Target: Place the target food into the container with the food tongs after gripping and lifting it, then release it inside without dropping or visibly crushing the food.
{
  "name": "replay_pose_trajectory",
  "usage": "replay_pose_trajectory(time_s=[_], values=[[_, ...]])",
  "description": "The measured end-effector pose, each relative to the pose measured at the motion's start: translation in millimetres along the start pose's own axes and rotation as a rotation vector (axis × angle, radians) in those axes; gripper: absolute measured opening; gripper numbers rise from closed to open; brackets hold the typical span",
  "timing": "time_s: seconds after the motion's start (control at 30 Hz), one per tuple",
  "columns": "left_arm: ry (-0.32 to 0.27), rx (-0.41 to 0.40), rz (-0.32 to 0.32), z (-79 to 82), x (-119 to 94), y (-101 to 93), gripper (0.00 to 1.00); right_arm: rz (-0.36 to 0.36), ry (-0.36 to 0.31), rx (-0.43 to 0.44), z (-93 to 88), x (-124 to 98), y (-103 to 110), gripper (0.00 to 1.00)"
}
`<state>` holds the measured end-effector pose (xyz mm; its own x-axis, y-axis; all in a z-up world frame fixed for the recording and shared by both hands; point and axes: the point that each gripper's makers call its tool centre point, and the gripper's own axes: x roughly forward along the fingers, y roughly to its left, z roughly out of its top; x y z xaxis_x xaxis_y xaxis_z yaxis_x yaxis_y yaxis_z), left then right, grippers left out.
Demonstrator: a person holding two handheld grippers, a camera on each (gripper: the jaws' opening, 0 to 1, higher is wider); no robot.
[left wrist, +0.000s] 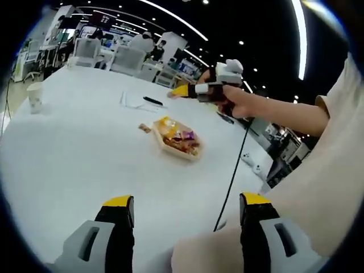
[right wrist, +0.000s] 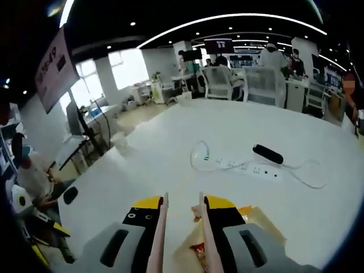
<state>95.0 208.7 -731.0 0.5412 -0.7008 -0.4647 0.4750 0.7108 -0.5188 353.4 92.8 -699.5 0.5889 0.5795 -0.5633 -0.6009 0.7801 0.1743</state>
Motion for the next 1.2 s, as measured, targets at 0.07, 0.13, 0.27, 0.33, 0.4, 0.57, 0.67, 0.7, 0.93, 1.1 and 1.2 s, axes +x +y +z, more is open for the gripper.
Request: replay_pose_trajectory(time_s=[0.07, 0.13, 0.27, 0.33, 0.4, 0.57, 0.67, 0.7, 0.93, 1.1, 1.2], values=[[-0.002, -0.012, 0.010, 0.7, -2.4, 3.7, 0.76, 0.000, 0.011, -0.014, -2.2, 3.2, -1.8, 0.28], [-0.010, -0.008, 0.021, 3.6, -5.5, 5.0, 0.76, 0.005, 0.015, -0.023, -2.9, 6.2, -3.1, 0.28], [-0.027, -0.010, 0.049, 5.6, -13.2, 11.1, 0.76, 0.010, 0.051, -0.060, -10.6, 13.8, -4.7, 0.28], [-0.029, 0.008, 0.076, 4.3, -16.4, 14.2, 0.77, 0.015, 0.071, -0.079, -14.0, 18.2, -3.6, 0.28], [-0.030, 0.005, 0.079, 1.8, -19.0, 14.1, 0.77, 0.017, 0.087, -0.100, -16.2, 23.6, -1.6, 0.28], [-0.032, -0.031, 0.091, -7.5, -21.1, 15.4, 0.76, 0.028, 0.144, -0.166, -24.0, 38.0, 5.1, 0.28], [-0.031, -0.048, 0.093, -12.1, -21.2, 13.9, 0.76, 0.032, 0.203, -0.198, -36.8, 47.9, 3.5, 0.28], [-0.029, -0.049, 0.094, -13.4, -21.6, 13.0, 0.76, 0.034, 0.211, -0.214, -38.7, 51.3, 3.6, 0.28], [-0.040, -0.074, 0.112, -14.5, -26.2, 17.4, 0.76, 0.042, 0.262, -0.249, -46.9, 64.1, 4.5, 0.28], [-0.043, -0.080, 0.119, -15.6, -29.7, 18.9, 0.76, 0.049, 0.291, -0.256, -53.2, 69.1, 5.8, 0.27], [-0.041, -0.087, 0.119, -17.5, -30.7, 18.6, 0.76, 0.049, 0.300, -0.266, -54.0, 71.9, 5.6, 0.27]])
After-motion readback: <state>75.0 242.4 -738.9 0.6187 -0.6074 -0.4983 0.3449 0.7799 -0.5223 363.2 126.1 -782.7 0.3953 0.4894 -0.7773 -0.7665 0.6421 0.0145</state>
